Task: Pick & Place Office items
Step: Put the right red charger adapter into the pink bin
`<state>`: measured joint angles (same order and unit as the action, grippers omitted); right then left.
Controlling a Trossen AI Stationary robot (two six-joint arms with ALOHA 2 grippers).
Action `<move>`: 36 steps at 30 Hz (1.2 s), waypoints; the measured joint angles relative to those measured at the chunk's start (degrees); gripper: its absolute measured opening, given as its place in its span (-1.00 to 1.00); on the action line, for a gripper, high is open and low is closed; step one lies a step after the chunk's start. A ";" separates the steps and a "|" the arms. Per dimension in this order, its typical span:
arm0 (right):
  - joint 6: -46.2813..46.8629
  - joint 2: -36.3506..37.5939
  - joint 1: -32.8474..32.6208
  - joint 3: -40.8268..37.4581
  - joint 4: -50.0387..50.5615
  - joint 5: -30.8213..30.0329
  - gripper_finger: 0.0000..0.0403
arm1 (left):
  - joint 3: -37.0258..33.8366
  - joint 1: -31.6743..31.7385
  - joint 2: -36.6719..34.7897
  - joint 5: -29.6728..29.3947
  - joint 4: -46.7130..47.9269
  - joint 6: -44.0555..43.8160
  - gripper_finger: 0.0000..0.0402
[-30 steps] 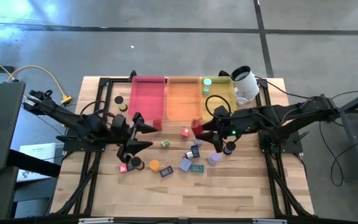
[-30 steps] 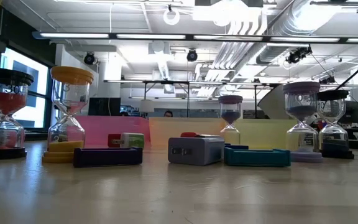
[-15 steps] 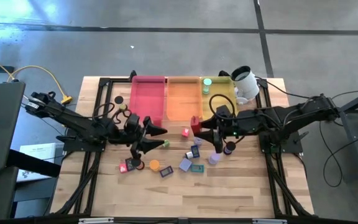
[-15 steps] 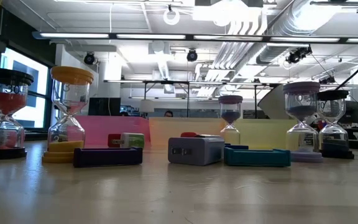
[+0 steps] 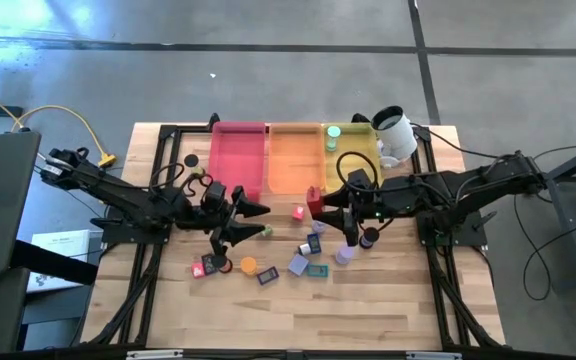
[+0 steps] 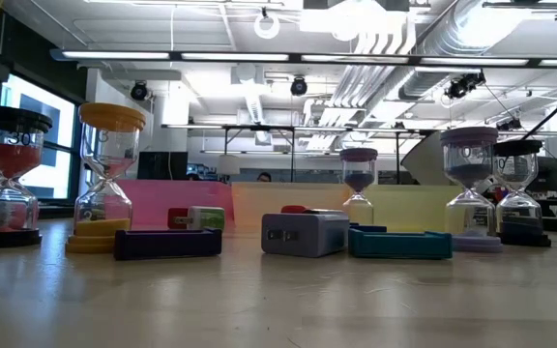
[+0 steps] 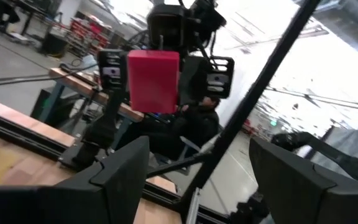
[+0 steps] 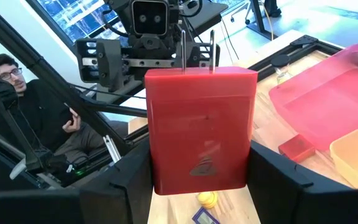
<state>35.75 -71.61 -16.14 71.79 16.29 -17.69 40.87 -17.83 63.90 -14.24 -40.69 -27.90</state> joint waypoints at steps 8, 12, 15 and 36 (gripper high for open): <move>0.43 0.00 0.02 0.00 -1.64 -0.41 -0.01 | 0.25 0.24 -0.07 2.01 0.02 0.00 0.54; 0.43 -0.96 0.59 0.00 -6.74 0.29 -0.01 | 0.27 1.71 -0.55 1.98 -0.23 -1.65 0.62; 0.46 -1.89 0.95 -0.07 -10.65 2.46 -0.01 | 0.29 3.44 -1.10 1.92 -0.80 -5.50 0.65; 5.22 -7.53 4.27 -0.04 -24.16 10.46 -0.01 | 0.34 6.22 -1.20 0.46 -3.52 -14.58 0.65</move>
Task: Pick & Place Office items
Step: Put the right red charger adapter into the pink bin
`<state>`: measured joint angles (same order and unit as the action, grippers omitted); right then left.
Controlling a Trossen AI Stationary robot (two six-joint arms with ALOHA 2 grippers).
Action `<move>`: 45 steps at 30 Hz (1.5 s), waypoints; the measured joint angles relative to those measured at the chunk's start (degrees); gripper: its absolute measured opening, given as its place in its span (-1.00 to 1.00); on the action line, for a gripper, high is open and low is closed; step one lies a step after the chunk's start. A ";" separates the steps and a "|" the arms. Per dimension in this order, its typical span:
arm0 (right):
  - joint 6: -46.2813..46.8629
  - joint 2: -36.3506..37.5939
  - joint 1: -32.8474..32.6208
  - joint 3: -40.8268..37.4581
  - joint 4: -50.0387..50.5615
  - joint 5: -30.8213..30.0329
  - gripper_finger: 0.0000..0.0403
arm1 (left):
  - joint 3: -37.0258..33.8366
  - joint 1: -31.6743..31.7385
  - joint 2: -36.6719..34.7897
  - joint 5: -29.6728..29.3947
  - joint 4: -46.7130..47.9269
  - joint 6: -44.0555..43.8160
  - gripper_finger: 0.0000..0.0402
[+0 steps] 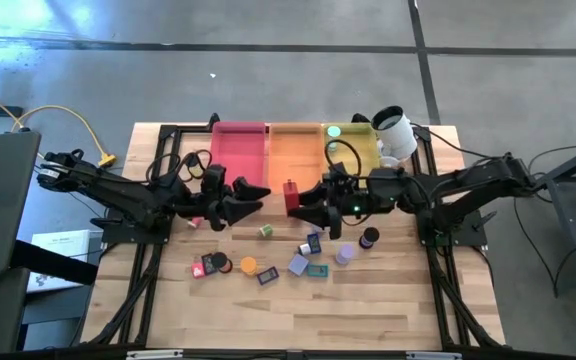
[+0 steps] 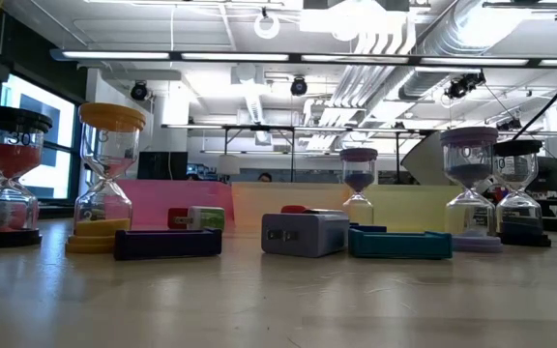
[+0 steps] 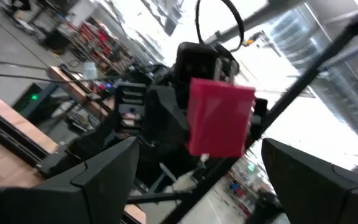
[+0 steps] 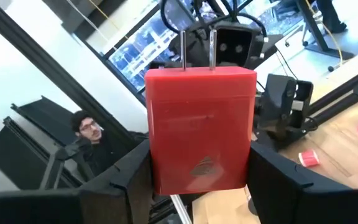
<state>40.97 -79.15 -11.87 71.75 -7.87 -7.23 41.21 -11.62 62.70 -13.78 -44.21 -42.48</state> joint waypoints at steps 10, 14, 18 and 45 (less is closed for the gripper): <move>2.65 -3.47 2.21 0.00 -0.89 6.71 -0.01 | 0.00 0.00 0.88 -1.35 -0.23 1.09 0.65; 2.49 -4.82 3.07 -0.01 -0.92 8.19 -0.01 | 0.00 -0.02 1.49 -1.35 -0.08 1.05 0.65; 2.38 -5.74 4.15 0.07 -1.45 9.18 -0.01 | 0.00 -0.02 1.93 -1.33 -0.01 1.03 0.65; 1.31 -6.65 7.07 0.04 3.60 10.71 -0.01 | -0.02 0.21 6.46 -2.95 -3.28 0.87 0.65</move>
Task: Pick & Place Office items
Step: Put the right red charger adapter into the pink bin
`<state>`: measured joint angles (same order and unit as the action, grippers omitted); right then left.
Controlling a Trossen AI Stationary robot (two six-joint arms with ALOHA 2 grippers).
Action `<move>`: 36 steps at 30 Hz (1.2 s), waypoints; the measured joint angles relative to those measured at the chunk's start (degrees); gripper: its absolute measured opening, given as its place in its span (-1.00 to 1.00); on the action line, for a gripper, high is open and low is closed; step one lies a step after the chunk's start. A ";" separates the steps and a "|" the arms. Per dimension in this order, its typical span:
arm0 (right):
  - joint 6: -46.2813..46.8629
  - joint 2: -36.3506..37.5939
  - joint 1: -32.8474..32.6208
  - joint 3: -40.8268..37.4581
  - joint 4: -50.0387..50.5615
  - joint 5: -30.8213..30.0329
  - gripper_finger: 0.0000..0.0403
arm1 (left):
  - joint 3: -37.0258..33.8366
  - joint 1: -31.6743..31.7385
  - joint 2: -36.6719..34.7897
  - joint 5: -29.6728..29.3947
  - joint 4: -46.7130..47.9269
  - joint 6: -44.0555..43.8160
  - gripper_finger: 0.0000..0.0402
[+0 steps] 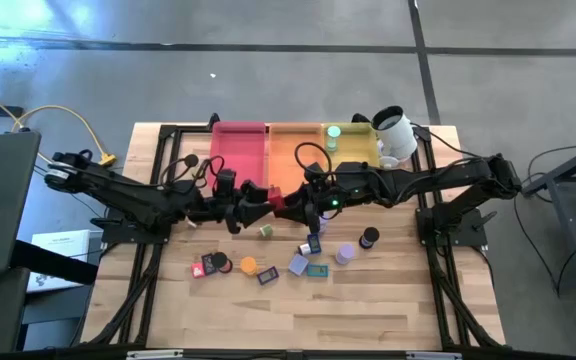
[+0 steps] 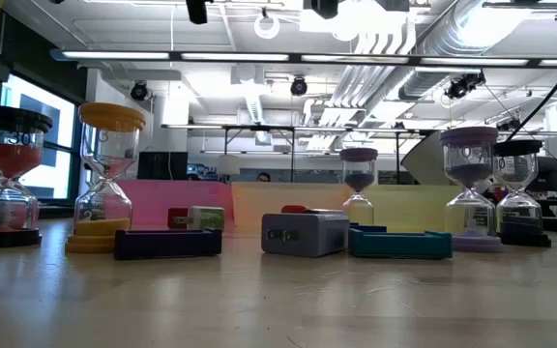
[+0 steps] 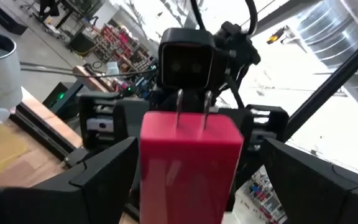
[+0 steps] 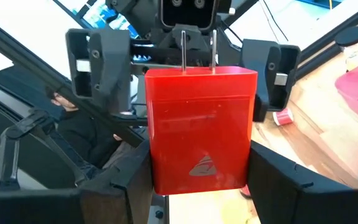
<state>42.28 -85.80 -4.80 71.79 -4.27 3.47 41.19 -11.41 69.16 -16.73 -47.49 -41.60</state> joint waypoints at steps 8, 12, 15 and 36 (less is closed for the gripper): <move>-0.07 0.02 0.00 0.00 0.61 1.17 -0.01 | 0.00 0.86 0.88 0.40 -0.53 -0.70 0.65; -0.48 0.03 0.00 0.00 0.63 1.21 -0.01 | 0.00 0.85 1.15 0.50 -0.68 -0.72 0.65; -0.50 0.04 0.00 0.00 0.66 1.21 -0.01 | 0.00 0.84 1.22 0.50 -0.40 -0.70 0.64; -1.16 0.11 -0.09 -0.04 2.23 5.86 0.41 | -0.02 0.84 2.02 3.17 -0.26 -1.74 0.01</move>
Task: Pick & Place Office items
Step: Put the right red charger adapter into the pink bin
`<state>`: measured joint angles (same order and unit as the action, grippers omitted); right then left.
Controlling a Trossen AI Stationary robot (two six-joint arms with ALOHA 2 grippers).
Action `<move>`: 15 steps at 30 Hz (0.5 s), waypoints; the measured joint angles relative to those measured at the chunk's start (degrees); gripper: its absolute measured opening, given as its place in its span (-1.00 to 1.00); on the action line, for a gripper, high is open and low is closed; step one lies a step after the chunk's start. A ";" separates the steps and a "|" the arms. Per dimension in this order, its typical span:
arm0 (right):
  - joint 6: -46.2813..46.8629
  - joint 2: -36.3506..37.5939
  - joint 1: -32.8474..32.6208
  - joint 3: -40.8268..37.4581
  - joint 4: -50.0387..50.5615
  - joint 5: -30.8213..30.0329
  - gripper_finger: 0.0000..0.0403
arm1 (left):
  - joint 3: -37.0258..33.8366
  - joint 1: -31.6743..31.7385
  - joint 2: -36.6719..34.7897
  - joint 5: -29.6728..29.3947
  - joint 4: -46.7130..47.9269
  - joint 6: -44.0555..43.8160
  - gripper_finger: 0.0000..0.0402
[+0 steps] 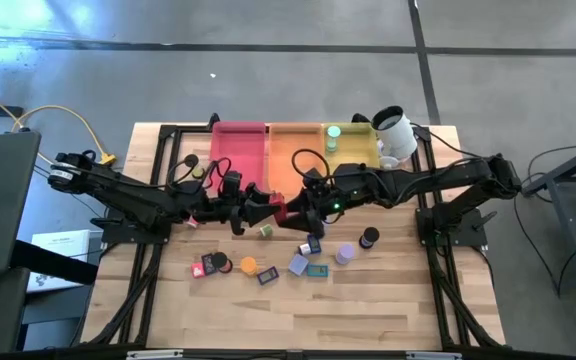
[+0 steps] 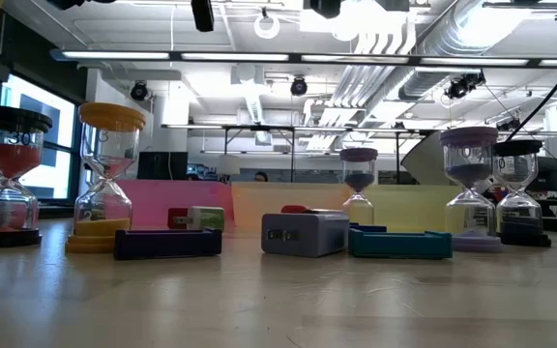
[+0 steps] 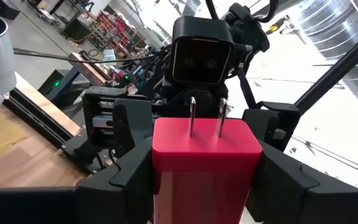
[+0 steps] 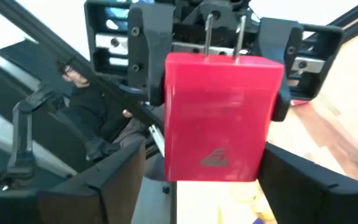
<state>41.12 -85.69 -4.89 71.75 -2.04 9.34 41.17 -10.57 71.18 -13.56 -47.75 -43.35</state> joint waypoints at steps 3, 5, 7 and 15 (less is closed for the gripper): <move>0.46 0.00 0.00 0.02 0.42 1.12 0.44 | 0.00 0.00 -0.07 0.13 0.01 0.01 0.01; 0.87 0.38 0.02 0.01 2.11 2.79 0.44 | 0.00 0.00 -0.80 1.56 0.25 -0.10 0.01; 1.02 1.31 0.02 0.02 5.22 3.53 0.42 | 0.00 0.02 -2.17 3.00 0.54 -0.91 0.01; 0.02 8.08 -1.11 -0.02 21.64 -2.99 0.33 | 1.98 0.27 -11.72 -3.06 21.26 2.44 0.01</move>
<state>41.14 -77.61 -5.99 71.72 19.60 6.34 43.15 -10.30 59.45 -16.62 -26.48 -40.91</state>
